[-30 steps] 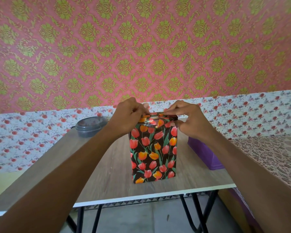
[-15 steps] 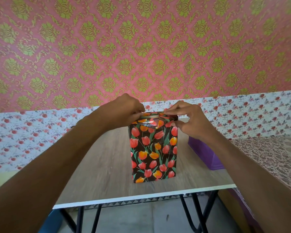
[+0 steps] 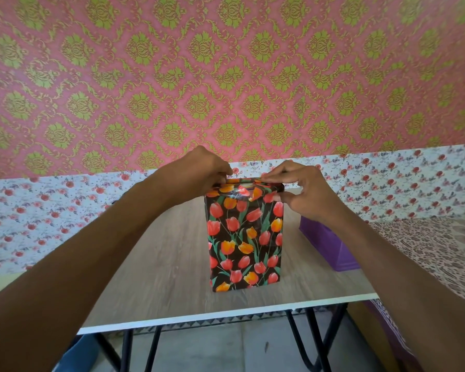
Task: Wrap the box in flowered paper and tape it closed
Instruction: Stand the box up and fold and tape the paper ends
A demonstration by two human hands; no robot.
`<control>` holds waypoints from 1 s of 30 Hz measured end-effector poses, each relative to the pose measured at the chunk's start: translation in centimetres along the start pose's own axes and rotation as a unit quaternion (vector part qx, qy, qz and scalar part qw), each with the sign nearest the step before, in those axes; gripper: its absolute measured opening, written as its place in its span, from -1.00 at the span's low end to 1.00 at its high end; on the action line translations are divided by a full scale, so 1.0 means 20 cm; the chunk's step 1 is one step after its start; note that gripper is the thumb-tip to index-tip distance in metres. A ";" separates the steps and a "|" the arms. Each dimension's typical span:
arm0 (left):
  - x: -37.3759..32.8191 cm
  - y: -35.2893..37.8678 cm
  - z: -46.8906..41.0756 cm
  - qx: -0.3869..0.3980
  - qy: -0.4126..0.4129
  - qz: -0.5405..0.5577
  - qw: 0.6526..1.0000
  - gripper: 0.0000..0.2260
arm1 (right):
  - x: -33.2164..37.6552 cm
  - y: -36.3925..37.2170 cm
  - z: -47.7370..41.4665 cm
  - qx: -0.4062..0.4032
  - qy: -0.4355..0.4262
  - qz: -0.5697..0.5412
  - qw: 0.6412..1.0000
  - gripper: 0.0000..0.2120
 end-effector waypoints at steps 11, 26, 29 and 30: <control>-0.02 0.01 0.01 -0.024 0.025 -0.090 0.995 -0.95 | 0.00 0.00 0.00 -0.002 0.006 0.007 1.000 -0.60; 0.01 0.00 0.01 -0.022 -0.052 0.052 0.997 -0.86 | -0.01 0.01 0.00 -0.005 0.006 0.002 1.000 -0.61; 0.01 -0.01 -0.01 -0.037 -0.076 0.077 0.993 -0.88 | 0.00 0.01 0.00 -0.004 0.012 0.001 1.000 -0.61; 0.01 -0.01 -0.01 -0.040 -0.076 0.079 0.993 -0.88 | 0.00 0.01 0.00 -0.004 0.012 0.001 1.000 -0.61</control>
Point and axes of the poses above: each hand's wrist, its own z-axis away from the middle knuckle, its own y-axis out of the palm, x = y × z, the point moved 3 cm from there along -z, towards the middle knuckle, and after that the axes turned 1 degree about -z, right-handed, at the moved point
